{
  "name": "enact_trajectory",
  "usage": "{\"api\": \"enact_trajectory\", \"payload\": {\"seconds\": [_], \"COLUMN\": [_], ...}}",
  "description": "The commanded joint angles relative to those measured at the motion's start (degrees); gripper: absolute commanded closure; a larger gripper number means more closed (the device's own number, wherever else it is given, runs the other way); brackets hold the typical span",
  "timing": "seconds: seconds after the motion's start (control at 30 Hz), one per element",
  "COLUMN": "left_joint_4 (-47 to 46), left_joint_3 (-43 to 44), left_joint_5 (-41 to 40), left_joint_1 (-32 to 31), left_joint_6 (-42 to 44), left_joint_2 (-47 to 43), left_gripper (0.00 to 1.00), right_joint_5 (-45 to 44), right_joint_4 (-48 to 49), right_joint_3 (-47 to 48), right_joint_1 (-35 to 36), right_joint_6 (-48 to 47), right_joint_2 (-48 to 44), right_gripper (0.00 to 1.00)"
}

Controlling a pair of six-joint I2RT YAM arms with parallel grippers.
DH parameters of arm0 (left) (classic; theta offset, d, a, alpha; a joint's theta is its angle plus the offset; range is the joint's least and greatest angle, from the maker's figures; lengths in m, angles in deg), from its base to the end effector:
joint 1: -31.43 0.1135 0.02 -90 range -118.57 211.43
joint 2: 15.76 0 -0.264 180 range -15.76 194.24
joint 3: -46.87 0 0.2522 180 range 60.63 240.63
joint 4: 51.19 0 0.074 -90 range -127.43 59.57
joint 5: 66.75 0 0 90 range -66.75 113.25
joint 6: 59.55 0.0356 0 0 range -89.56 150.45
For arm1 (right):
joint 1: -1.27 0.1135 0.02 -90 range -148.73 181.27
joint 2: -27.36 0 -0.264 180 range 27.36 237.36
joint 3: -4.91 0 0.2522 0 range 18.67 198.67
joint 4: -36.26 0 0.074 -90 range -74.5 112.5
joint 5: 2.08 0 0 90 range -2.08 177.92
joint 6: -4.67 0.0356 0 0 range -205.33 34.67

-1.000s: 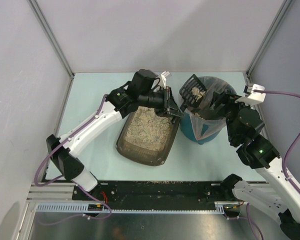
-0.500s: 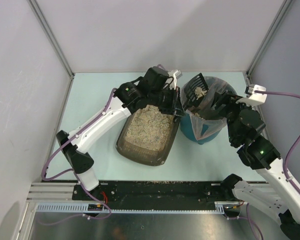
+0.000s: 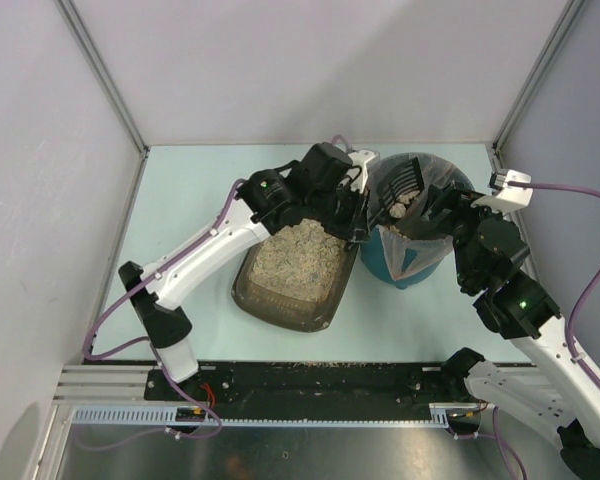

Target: Clean the litter box

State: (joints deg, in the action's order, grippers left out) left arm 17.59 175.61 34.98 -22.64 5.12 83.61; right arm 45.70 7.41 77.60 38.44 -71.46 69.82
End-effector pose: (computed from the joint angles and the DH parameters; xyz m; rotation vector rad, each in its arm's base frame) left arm 0.2094 -0.3013 0.4286 0.7162 2.3211 -0.9242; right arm 0.1288 0.0676 0.4211 0.2680 1.5312 0.1343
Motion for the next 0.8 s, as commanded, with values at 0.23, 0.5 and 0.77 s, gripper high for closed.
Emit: {"api": "enact_trajectory", "payload": {"seconds": [0.23, 0.5, 0.77], "left_joint_4": [5.4, 5.7, 5.7], "left_joint_3": [8.0, 12.5, 17.4], "left_joint_5": [-14.4, -22.8, -25.0], "left_joint_1": [-4.0, -5.5, -6.4], "left_joint_6": [8.0, 12.8, 16.5], "left_joint_2": [3.5, 4.8, 7.9], "left_gripper": [1.00, 1.00, 1.00], "right_joint_5": [2.0, 1.3, -0.2], "right_joint_4": [4.9, 6.3, 5.5], "right_joint_3": [0.2, 0.2, 0.3], "right_joint_1": [0.0, 0.0, -0.1], "right_joint_6": [-0.9, -2.4, -4.3], "right_joint_2": [1.4, 0.7, 0.0], "right_gripper": [0.23, 0.23, 0.23]}}
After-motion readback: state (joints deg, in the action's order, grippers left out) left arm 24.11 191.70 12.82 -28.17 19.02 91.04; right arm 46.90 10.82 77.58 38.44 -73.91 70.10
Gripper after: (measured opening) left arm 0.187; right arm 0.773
